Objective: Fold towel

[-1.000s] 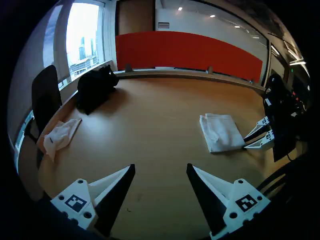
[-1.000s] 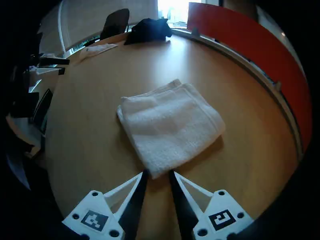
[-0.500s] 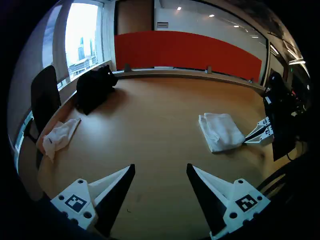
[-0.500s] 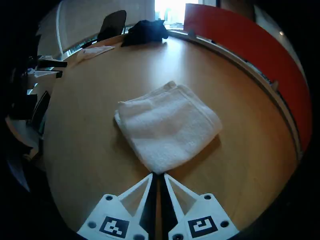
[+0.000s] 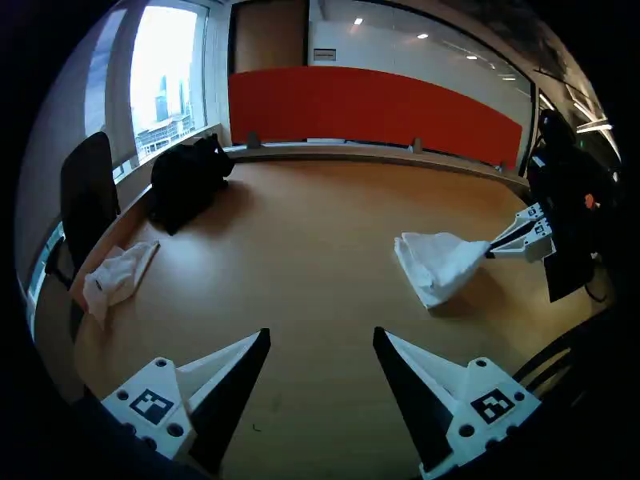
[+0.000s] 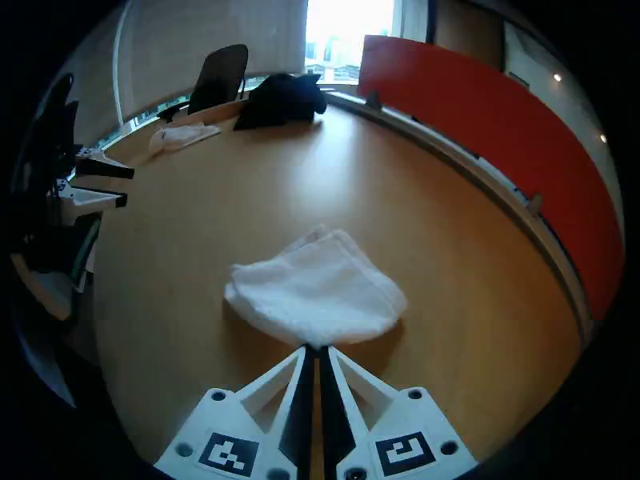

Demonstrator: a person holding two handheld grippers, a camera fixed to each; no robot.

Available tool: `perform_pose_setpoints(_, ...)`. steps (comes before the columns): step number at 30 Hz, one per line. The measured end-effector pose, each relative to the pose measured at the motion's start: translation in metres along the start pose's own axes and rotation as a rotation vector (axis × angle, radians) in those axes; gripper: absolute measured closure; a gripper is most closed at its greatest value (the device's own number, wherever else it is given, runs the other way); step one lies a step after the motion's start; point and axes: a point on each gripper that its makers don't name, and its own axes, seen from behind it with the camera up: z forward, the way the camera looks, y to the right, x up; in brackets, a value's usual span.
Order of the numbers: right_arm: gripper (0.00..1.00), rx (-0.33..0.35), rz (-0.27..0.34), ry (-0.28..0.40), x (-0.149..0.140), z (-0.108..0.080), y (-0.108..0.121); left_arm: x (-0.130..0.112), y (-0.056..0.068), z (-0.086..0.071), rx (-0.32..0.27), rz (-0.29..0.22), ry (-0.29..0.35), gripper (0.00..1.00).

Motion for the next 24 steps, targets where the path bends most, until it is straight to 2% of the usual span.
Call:
perform_pose_setpoints(6,0.96,-0.026,-0.040,0.052,0.042,-0.014,0.016,0.010,0.000,-0.001,-0.006,0.003,0.016,0.04)
perform_pose_setpoints(14,0.96,-0.065,-0.089,0.105,0.085,-0.043,0.040,0.022,-0.001,-0.002,-0.009,0.007,0.035,0.04)
perform_pose_setpoints(18,0.96,-0.082,-0.092,0.121,0.096,-0.058,0.051,0.029,0.001,-0.002,-0.014,0.013,0.044,0.04)
perform_pose_setpoints(24,0.96,-0.104,-0.082,0.123,0.095,-0.079,0.068,0.037,0.007,0.000,-0.030,0.017,0.054,0.05)
